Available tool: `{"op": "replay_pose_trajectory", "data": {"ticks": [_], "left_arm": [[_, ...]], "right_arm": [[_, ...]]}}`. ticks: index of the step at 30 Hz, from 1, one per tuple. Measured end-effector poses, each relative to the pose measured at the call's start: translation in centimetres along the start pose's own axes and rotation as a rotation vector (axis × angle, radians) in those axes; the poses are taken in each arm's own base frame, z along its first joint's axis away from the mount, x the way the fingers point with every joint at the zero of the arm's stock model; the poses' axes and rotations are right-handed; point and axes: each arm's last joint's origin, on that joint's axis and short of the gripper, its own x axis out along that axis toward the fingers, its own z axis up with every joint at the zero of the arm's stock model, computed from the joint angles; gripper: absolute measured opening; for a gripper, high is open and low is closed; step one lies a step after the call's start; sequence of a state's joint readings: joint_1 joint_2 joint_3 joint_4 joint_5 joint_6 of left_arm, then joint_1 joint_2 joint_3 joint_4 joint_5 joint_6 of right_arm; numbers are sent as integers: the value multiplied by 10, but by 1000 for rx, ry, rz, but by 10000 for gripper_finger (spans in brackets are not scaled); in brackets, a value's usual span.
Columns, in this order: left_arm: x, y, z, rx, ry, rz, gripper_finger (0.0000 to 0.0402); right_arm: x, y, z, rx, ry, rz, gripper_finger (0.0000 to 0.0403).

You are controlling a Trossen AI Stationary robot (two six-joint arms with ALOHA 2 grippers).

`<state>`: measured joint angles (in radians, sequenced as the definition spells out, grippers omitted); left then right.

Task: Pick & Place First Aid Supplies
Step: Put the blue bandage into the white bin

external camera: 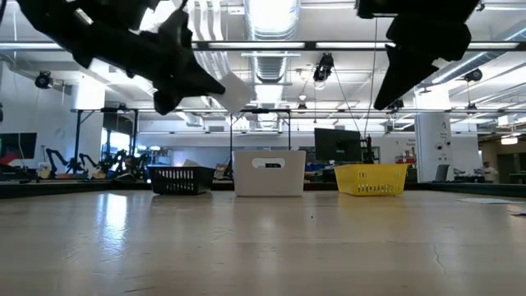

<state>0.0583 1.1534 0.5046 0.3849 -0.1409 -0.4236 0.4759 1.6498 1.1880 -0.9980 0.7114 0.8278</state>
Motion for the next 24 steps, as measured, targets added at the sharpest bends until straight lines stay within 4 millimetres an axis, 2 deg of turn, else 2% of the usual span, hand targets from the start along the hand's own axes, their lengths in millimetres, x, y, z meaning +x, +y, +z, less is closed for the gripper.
{"op": "replay_pose_trajectory", "data": {"ticks": [6, 11, 18, 24], "left_arm": [[17, 31, 23, -5, -34, -36, 0], [39, 53, 37, 8, -1, -50, 0], [77, 76, 55, 17, 43, -55, 0], [98, 104, 72, -27, 184, 16, 0]], "right_arm": [[2, -21, -20, 128, -62, 37, 40], [6, -35, -37, 249, -72, 30, 38], [10, -43, -48, 295, -79, 14, 38], [12, -44, -50, 291, -110, -23, 38]]}}
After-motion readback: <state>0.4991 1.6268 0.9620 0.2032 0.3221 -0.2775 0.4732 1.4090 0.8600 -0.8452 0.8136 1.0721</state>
